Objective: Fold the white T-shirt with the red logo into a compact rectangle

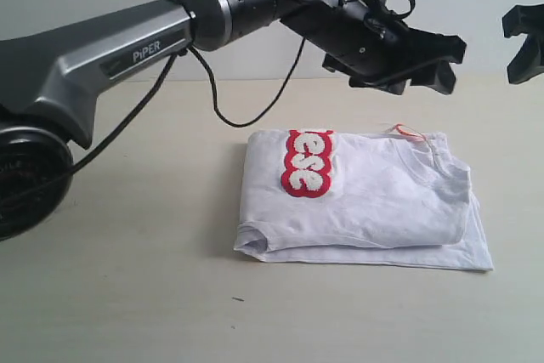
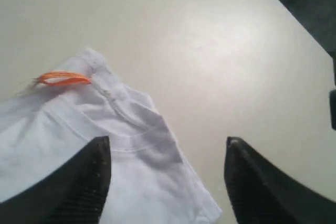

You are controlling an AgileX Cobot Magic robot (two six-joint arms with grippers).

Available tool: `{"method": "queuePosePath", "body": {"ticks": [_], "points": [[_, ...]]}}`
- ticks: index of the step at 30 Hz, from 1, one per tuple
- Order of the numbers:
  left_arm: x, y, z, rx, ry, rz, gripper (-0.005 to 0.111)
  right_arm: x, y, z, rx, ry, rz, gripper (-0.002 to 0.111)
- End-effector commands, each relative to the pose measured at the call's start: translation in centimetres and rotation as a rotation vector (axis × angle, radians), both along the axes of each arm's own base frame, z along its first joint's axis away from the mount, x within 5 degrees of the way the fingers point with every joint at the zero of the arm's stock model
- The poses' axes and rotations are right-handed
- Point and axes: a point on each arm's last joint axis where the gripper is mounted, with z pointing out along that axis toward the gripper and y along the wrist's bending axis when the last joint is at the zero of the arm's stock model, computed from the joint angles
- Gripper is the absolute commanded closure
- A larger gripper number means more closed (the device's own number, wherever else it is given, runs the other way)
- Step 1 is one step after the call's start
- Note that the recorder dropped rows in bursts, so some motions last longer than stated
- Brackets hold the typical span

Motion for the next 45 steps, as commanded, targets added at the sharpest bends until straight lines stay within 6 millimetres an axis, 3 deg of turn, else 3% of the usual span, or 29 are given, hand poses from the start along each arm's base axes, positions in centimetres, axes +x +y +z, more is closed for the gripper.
{"method": "queuePosePath", "body": {"ticks": [1, 4, 8, 13, 22, 32, 36, 40, 45], "points": [[1.2, 3.4, 3.1, 0.118, -0.068, 0.060, 0.054, 1.0, 0.1, -2.8, 0.051, 0.128, 0.063, 0.060], [2.0, 6.7, 4.8, 0.268, -0.115, 0.106, 0.054, 1.8, -0.3, -6.6, 0.059, 0.220, 0.062, 0.055], [3.1, 9.8, 6.1, 0.321, -0.111, 0.157, 0.054, 1.8, -2.0, -11.1, 0.083, 0.323, 0.003, 0.055], [3.7, 11.9, 6.8, 0.344, -0.089, 0.181, 0.054, 2.8, -2.0, -13.4, 0.165, 0.316, 0.010, 0.055], [3.5, 12.9, 8.3, 0.355, -0.123, 0.200, 0.063, 4.2, -1.8, -17.4, 0.258, 0.315, -0.018, 0.055], [4.4, 14.5, 8.4, 0.365, -0.118, 0.236, 0.063, 5.0, -1.2, -18.0, 0.326, 0.235, 0.027, 0.059], [4.4, 14.5, 7.6, 0.381, -0.097, 0.231, 0.063, 5.2, -1.4, -18.4, 0.299, 0.219, 0.026, 0.080], [4.5, 14.5, 5.4, 0.413, -0.057, 0.222, 0.063, 5.8, -1.5, -17.6, 0.286, 0.190, 0.063, 0.106], [4.5, 14.9, 2.9, 0.441, -0.038, 0.218, 0.063, 7.2, -1.1, -14.3, 0.306, 0.117, 0.152, 0.108]]}}
